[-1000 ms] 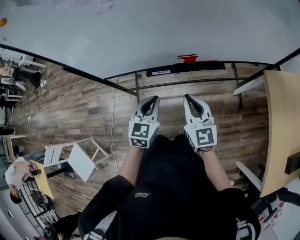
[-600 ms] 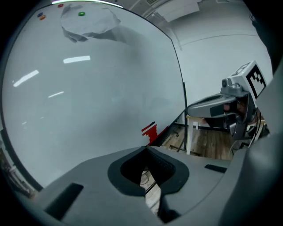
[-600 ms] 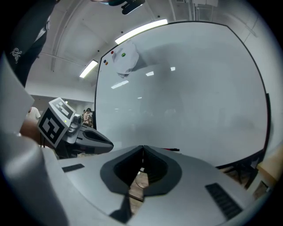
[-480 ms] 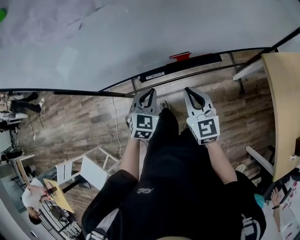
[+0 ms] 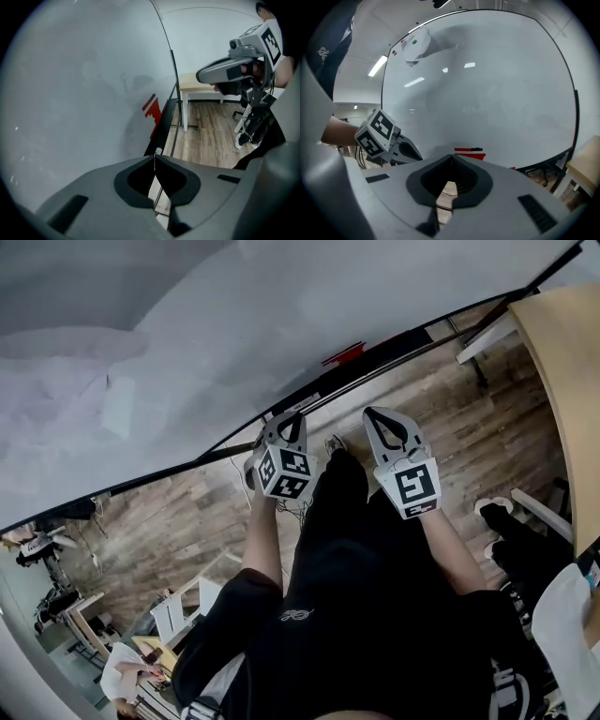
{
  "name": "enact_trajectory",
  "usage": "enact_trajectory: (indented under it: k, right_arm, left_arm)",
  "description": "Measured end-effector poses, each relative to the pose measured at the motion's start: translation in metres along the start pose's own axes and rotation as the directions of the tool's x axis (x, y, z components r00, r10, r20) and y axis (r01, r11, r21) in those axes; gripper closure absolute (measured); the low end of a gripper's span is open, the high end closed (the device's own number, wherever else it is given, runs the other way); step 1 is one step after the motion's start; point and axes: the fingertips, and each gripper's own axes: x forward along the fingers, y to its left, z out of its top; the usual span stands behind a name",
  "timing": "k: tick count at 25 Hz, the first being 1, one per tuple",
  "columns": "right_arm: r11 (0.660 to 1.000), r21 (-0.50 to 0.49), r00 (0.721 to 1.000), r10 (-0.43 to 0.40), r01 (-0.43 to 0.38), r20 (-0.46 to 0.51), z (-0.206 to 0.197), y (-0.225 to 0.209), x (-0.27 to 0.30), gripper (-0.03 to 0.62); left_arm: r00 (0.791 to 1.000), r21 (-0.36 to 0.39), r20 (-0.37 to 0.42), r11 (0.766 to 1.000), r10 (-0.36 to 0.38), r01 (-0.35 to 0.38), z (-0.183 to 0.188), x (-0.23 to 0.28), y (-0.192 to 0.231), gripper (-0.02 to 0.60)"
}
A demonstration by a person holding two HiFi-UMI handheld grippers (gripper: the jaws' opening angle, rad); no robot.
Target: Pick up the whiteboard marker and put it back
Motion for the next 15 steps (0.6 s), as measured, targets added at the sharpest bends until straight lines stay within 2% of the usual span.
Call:
enact_trajectory:
  k: [6, 12, 13, 15]
  right_arm:
    - [0.999, 0.016, 0.999, -0.043, 0.043, -0.010, -0.002, -0.012, 0.009, 0.592]
    - [0.999, 0.023, 0.999, -0.041, 0.042, -0.018, -0.005, -0.008, 0.020, 0.592]
    - [0.999, 0.024, 0.999, -0.042, 0.043, -0.019, -0.005, -0.008, 0.021, 0.592]
    - [0.999, 0.025, 0.999, -0.046, 0.047, -0.022, -0.007, -0.009, 0.022, 0.592]
  left_arm:
    - [0.996, 0.069, -0.083, 0.997, -0.037, 0.042, -0.010, 0.025, 0.002, 0.574]
    - [0.988, 0.113, -0.146, 0.992, -0.047, 0.064, -0.023, 0.037, 0.005, 0.574]
    - [0.986, 0.123, -0.160, 0.990, -0.046, 0.066, -0.026, 0.040, 0.005, 0.567]
    - [0.981, 0.146, -0.187, 0.987, -0.046, 0.074, -0.032, 0.046, 0.006, 0.500]
